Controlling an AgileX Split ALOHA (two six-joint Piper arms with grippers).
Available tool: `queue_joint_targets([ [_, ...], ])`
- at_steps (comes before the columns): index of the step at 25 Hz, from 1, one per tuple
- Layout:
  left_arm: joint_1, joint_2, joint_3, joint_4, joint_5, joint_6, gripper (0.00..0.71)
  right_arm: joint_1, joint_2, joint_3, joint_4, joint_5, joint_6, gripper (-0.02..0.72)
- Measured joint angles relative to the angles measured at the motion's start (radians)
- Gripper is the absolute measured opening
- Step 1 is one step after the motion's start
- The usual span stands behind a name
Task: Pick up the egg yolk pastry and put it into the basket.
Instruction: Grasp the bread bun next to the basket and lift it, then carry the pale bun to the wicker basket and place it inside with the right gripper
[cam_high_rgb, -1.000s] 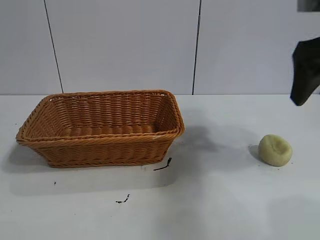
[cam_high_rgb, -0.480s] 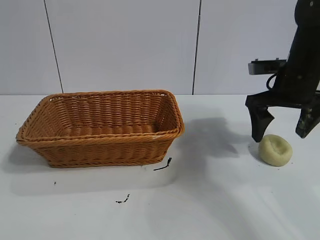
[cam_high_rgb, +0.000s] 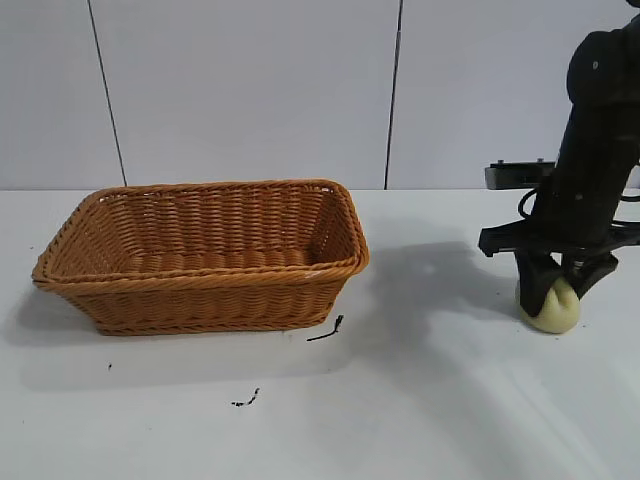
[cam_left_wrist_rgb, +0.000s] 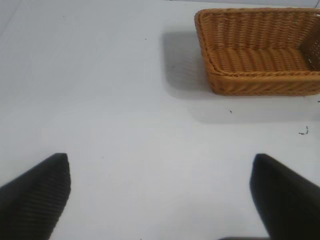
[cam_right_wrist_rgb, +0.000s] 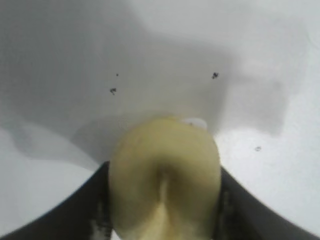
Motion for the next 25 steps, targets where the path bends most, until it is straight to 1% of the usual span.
queue_joint_targets([
  [2,0.0,0.0,0.0,0.0,0.0,0.0,0.696,0.0,0.0,-0.002,0.0,0.0,-0.002,0.083],
  [4,0.0,0.0,0.0,0.0,0.0,0.0,0.696,0.0,0.0,-0.014,0.0,0.011,-0.011,0.047],
  [5,0.0,0.0,0.0,0.0,0.0,0.0,0.696,0.0,-0.001,-0.051,0.0,0.058,-0.014,0.036],
  [10,0.0,0.0,0.0,0.0,0.0,0.0,0.696,0.001,-0.069,-0.23,0.0,0.205,-0.022,0.027],
  [11,0.0,0.0,0.0,0.0,0.0,0.0,0.696,0.001,-0.069,-0.23,0.0,0.205,-0.022,0.027],
  [13,0.0,0.0,0.0,0.0,0.0,0.0,0.696,0.011,-0.096,-0.339,0.0,0.267,-0.025,0.026],
  [16,0.0,0.0,0.0,0.0,0.0,0.0,0.696,0.039,-0.105,-0.487,0.001,0.34,-0.025,0.024],
  [20,0.0,0.0,0.0,0.0,0.0,0.0,0.696,0.103,-0.105,-0.593,-0.001,0.377,-0.026,0.022],
  [25,0.0,0.0,0.0,0.0,0.0,0.0,0.696,0.229,-0.092,-0.684,-0.002,0.382,-0.026,0.022],
])
